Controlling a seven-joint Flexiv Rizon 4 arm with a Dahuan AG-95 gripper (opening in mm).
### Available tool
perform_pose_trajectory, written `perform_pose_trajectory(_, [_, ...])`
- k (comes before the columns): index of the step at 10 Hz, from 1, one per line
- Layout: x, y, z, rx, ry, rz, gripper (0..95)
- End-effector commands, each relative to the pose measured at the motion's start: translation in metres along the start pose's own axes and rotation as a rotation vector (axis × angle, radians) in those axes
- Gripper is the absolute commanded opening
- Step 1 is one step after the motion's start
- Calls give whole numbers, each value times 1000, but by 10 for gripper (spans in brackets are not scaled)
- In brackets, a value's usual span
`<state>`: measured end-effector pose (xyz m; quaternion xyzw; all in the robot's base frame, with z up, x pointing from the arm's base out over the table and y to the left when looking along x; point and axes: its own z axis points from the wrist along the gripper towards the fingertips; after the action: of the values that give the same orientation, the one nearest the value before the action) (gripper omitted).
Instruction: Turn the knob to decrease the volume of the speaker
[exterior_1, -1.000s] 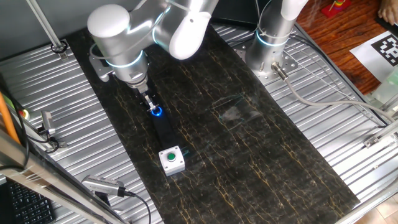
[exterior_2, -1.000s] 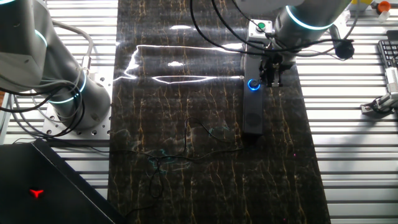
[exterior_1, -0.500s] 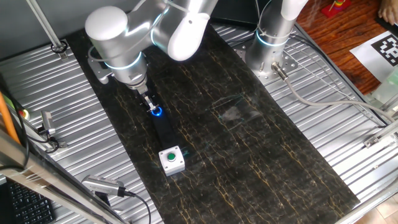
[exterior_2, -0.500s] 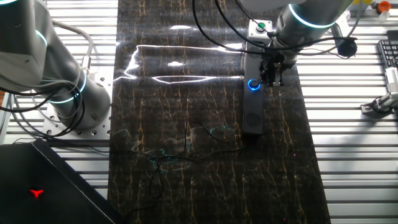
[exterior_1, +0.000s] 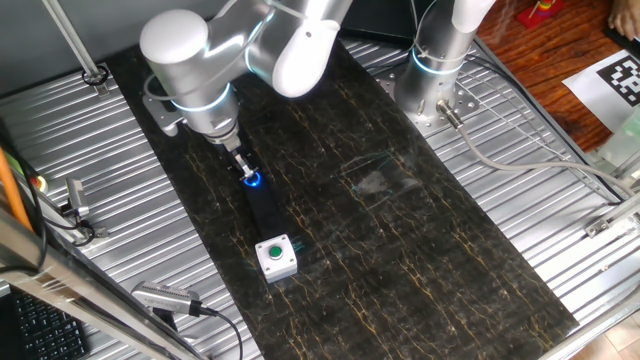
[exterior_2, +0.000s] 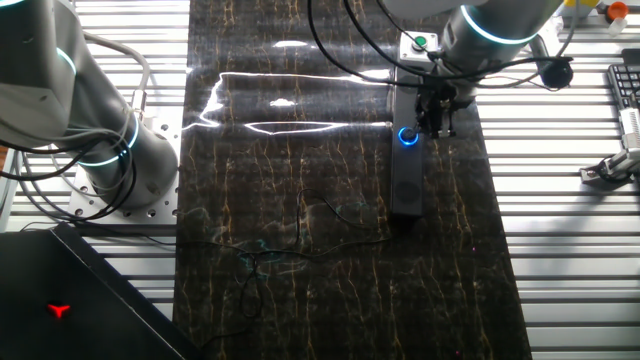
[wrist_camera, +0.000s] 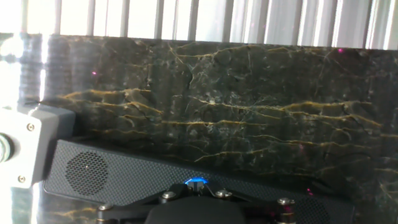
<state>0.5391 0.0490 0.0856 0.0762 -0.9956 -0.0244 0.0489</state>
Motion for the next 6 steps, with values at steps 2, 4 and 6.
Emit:
perform_pose_trajectory(2, [1,0,0,4,2,-70,0])
perform_pose_trajectory(4, [1,0,1,4,0,-59,0])
perform_pose_trajectory(6, [1,0,1,3,9,33,0])
